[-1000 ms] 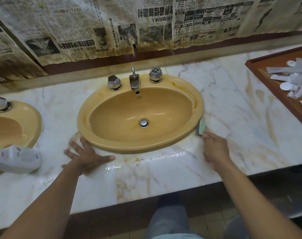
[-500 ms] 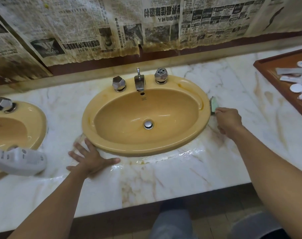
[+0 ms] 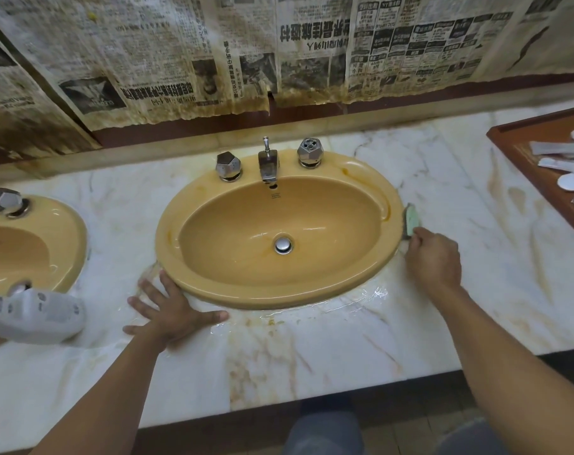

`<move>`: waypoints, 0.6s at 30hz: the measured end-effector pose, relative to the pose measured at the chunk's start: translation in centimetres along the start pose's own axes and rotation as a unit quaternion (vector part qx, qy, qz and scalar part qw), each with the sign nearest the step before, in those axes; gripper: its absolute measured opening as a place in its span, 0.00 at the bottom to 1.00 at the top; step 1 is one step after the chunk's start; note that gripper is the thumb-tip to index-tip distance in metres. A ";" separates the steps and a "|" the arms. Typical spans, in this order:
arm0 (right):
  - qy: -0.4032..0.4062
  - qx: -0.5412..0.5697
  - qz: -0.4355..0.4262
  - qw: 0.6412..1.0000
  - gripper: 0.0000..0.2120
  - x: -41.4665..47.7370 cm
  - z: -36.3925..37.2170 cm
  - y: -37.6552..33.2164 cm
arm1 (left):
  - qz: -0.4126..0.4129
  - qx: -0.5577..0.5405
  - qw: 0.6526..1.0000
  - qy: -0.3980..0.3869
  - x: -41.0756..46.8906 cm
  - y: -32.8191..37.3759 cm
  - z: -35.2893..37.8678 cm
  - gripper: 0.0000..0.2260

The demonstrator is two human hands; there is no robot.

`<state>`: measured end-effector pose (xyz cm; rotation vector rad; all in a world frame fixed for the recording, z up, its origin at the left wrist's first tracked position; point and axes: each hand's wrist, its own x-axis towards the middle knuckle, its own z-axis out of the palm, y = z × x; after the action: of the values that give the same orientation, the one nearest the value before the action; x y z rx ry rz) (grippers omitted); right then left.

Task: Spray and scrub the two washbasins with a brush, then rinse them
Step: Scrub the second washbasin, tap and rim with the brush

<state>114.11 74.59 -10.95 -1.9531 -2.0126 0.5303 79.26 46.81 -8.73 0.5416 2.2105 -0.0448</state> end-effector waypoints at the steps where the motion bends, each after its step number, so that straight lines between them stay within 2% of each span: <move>1: -0.003 0.005 -0.001 1.000 0.15 0.9 -0.3 -0.4 | -0.001 -0.003 1.000 0.001 0.0 0.0 0.0 0.77; 5: -0.014 0.040 -0.003 0.999 0.13 0.7 -1.2 -1.0 | -0.001 -0.009 1.000 0.002 -0.1 0.0 0.0 0.77; 12: -0.022 0.056 -0.019 0.998 0.14 -6.9 -0.7 1.7 | -0.011 -0.015 1.000 0.003 -0.1 0.2 -0.1 0.77; 18: -0.049 0.051 0.026 0.997 0.14 0.5 -2.5 -0.6 | -0.018 -0.012 1.000 0.021 0.1 0.3 0.3 0.77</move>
<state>114.70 75.21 -8.48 -1.9583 -1.9535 0.7403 79.52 47.02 -8.93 0.4950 2.2594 -0.0261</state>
